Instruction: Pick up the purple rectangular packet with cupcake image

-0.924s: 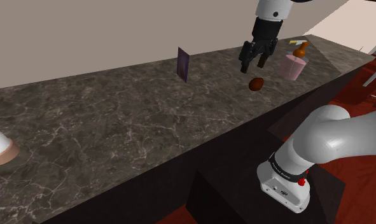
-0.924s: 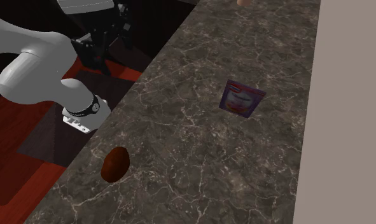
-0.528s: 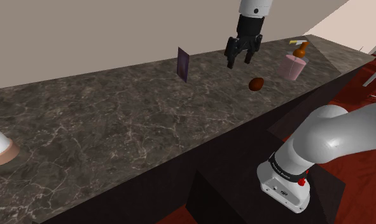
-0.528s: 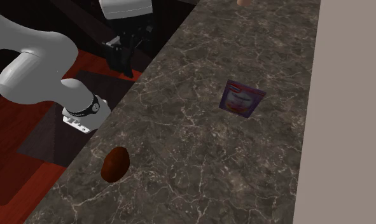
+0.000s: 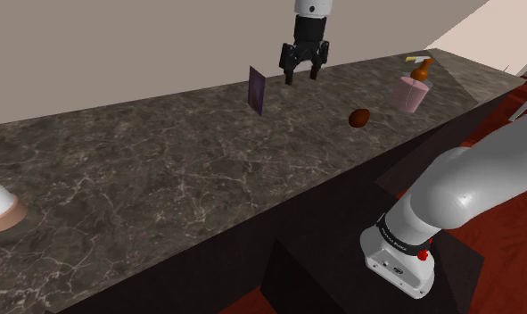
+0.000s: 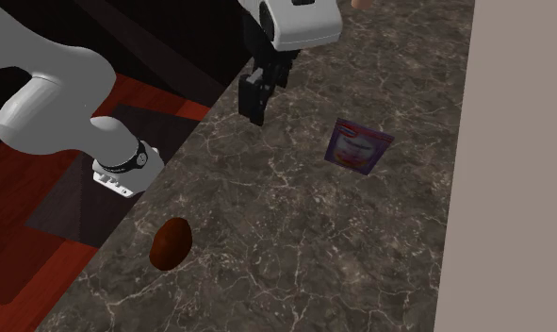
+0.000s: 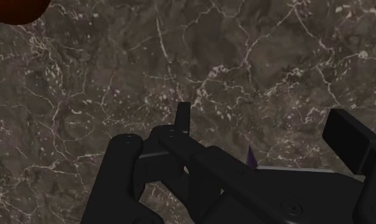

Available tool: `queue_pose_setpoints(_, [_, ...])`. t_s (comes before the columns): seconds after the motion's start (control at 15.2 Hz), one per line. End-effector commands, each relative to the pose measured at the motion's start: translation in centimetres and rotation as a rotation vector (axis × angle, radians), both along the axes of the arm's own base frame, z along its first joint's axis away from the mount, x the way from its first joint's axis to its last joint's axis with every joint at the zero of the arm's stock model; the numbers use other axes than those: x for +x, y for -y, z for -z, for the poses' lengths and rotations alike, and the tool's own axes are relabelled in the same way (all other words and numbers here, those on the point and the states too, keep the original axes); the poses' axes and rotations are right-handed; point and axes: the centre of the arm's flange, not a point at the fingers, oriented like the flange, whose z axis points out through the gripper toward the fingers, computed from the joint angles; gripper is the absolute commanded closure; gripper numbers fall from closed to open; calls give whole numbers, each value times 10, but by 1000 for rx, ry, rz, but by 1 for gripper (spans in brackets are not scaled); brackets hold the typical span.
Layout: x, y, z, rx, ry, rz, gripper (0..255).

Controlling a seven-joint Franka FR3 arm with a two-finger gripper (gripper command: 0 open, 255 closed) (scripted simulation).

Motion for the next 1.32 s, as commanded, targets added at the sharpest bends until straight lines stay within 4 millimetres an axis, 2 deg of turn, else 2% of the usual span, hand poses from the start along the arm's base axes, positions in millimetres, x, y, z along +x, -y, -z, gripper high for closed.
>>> queue_pose_setpoints(0.0, [28, -2, 3, 3, -5, 4, 0])
queue_pose_setpoints(0.66, [160, -17, 19, 14, -29, 19, 0])
queue_pose_setpoints(1.12, [160, -17, 56, 14, -29, 19, 0])
queue_pose_setpoints(1.25, [160, -17, 59, 14, -29, 19, 0])
